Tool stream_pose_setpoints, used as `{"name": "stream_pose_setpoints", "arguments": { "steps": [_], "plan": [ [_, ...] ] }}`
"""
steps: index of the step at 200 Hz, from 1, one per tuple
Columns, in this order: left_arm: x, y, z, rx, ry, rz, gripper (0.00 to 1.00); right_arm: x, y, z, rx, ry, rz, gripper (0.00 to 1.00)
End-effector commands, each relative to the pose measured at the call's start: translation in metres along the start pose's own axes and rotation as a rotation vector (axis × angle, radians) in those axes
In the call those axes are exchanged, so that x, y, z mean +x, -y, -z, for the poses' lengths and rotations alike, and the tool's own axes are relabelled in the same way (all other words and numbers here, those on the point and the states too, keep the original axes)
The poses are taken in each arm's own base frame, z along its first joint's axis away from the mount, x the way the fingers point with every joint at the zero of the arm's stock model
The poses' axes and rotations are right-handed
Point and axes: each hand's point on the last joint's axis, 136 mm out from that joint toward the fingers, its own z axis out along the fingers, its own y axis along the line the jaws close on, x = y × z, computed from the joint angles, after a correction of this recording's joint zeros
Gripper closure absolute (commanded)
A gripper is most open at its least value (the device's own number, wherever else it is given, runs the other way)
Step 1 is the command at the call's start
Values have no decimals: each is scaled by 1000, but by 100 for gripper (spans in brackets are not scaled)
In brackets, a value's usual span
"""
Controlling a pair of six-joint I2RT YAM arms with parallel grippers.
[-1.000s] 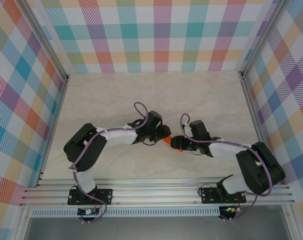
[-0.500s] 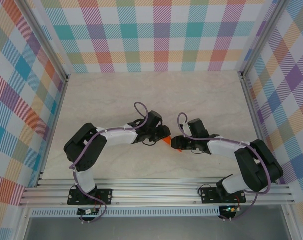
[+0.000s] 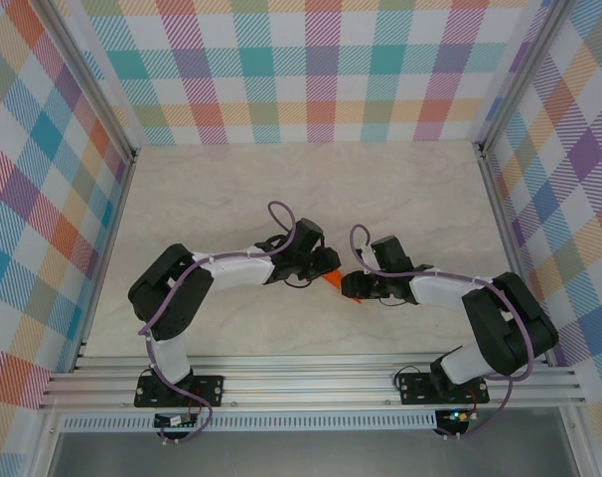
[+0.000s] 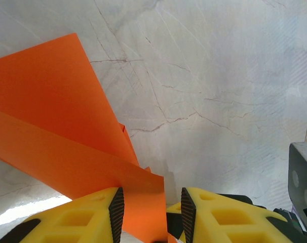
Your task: Fold a paper plane with a square sheet of paper (pick it up from the middle)
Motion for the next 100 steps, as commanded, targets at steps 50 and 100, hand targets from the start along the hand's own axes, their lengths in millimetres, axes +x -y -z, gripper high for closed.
{"name": "stream_pose_setpoints", "arguments": {
  "steps": [50,100],
  "plan": [
    [-8,5,3,-12,11,-30,63,-1,-12,-4,-60,-10,-61,78],
    [-11,4,8,-17,21,-37,63,-3,-15,-5,-79,-15,-107,90]
  ]
}}
